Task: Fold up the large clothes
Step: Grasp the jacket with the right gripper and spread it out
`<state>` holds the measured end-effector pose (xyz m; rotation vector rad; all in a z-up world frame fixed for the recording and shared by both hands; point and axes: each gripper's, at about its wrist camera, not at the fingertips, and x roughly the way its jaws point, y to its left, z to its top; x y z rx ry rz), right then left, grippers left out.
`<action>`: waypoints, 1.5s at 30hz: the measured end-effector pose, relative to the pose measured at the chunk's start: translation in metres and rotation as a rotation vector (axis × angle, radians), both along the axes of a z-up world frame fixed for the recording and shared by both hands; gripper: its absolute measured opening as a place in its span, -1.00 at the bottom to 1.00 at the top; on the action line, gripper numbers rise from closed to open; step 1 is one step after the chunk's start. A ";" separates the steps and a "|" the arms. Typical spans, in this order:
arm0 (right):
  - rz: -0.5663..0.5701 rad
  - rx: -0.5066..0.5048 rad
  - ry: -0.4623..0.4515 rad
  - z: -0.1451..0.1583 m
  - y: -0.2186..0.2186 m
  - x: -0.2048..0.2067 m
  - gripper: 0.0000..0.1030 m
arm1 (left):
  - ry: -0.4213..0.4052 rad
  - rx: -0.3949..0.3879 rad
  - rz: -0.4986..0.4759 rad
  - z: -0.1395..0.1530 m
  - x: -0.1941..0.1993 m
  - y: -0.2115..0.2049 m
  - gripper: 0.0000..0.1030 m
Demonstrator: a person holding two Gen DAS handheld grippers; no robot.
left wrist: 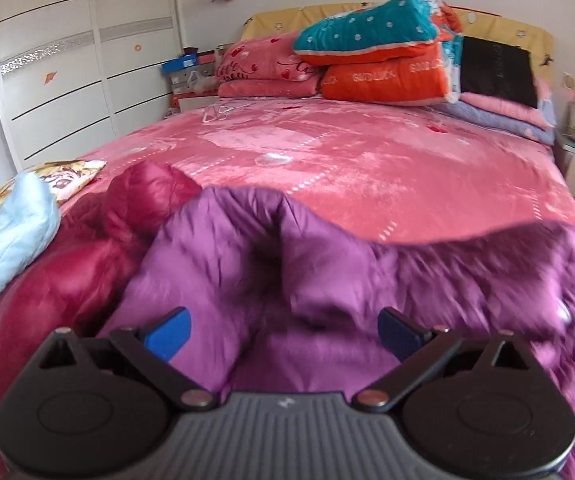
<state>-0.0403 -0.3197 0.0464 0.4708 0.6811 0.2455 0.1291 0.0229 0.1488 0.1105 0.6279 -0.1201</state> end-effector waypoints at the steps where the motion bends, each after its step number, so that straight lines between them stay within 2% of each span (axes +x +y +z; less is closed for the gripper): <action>1: 0.040 0.018 -0.004 -0.001 0.001 -0.003 1.00 | 0.012 -0.025 -0.023 0.000 -0.008 0.000 0.93; 3: 0.109 0.061 -0.014 -0.004 0.005 -0.007 1.00 | 0.040 -0.080 -0.071 -0.002 -0.023 -0.005 0.93; 5: 0.132 0.094 -0.017 -0.008 0.008 -0.009 0.94 | 0.069 -0.121 -0.130 -0.004 -0.025 -0.018 0.91; 6: 0.129 0.110 -0.016 -0.010 0.008 -0.009 0.77 | 0.084 -0.141 -0.161 -0.005 -0.025 -0.026 0.89; 8: 0.117 0.156 -0.022 -0.013 0.008 -0.008 0.23 | 0.114 -0.189 -0.220 -0.009 -0.022 -0.044 0.83; 10: 0.111 0.225 -0.023 -0.016 0.008 -0.007 -0.03 | 0.148 -0.215 -0.271 -0.014 -0.012 -0.064 0.71; 12: 0.117 0.225 -0.035 -0.017 0.012 -0.003 -0.17 | 0.194 -0.206 -0.318 -0.022 0.000 -0.084 0.62; 13: 0.115 0.214 -0.038 -0.016 0.014 0.000 -0.24 | 0.216 -0.197 -0.325 -0.026 0.006 -0.092 0.49; 14: 0.111 0.209 -0.042 -0.015 0.017 0.001 -0.30 | 0.239 -0.186 -0.317 -0.032 0.015 -0.099 0.41; 15: 0.105 0.209 -0.048 -0.014 0.018 0.002 -0.34 | 0.256 -0.182 -0.304 -0.035 0.026 -0.104 0.23; 16: 0.094 0.209 -0.061 -0.013 0.020 0.003 -0.40 | 0.264 -0.188 -0.291 -0.037 0.036 -0.108 0.16; 18: 0.068 0.216 -0.096 -0.006 0.019 0.010 -0.44 | 0.243 -0.196 -0.271 -0.035 0.055 -0.115 0.17; 20: 0.028 0.247 -0.135 0.002 0.014 0.013 -0.46 | 0.184 -0.182 -0.264 -0.026 0.071 -0.123 0.18; 25: -0.109 0.346 -0.247 0.015 -0.006 0.032 -0.47 | -0.043 -0.127 -0.211 0.002 0.106 -0.139 0.17; 26: -0.144 0.363 -0.267 0.017 -0.013 0.034 -0.47 | -0.084 -0.109 -0.193 0.005 0.112 -0.140 0.20; 27: -0.184 0.384 -0.285 0.018 -0.021 0.037 -0.47 | -0.114 -0.089 -0.176 0.007 0.116 -0.140 0.33; 28: -0.230 0.411 -0.301 0.018 -0.031 0.039 -0.47 | -0.137 -0.060 -0.153 0.009 0.120 -0.139 0.61; 30: -0.339 0.468 -0.331 0.017 -0.053 0.039 -0.47 | -0.148 0.001 -0.107 0.005 0.127 -0.132 0.81; 33: -0.543 0.495 -0.345 0.009 -0.082 0.032 -0.45 | -0.107 0.042 -0.066 -0.009 0.132 -0.119 0.81; 35: -0.653 0.482 -0.309 -0.001 -0.096 0.031 -0.39 | -0.079 0.022 -0.047 -0.014 0.123 -0.105 0.78; 37: -0.711 0.470 -0.242 -0.011 -0.107 0.030 -0.34 | -0.097 -0.030 -0.043 -0.010 0.101 -0.085 0.77; 39: -0.729 0.450 -0.192 -0.018 -0.111 0.030 -0.13 | -0.101 -0.067 -0.043 -0.005 0.075 -0.063 0.77; 40: -0.728 0.434 -0.171 -0.020 -0.109 0.031 0.27 | -0.102 -0.072 -0.039 -0.002 0.063 -0.054 0.77; 41: -0.722 0.407 -0.154 -0.020 -0.107 0.034 0.85 | -0.106 -0.075 -0.034 0.001 0.049 -0.045 0.77; 42: -0.727 0.372 -0.143 -0.017 -0.105 0.032 1.00 | -0.108 -0.080 -0.031 0.002 0.031 -0.033 0.77; 45: -0.719 0.269 -0.161 -0.005 -0.103 0.027 1.00 | -0.074 -0.088 -0.025 -0.001 -0.017 -0.004 0.77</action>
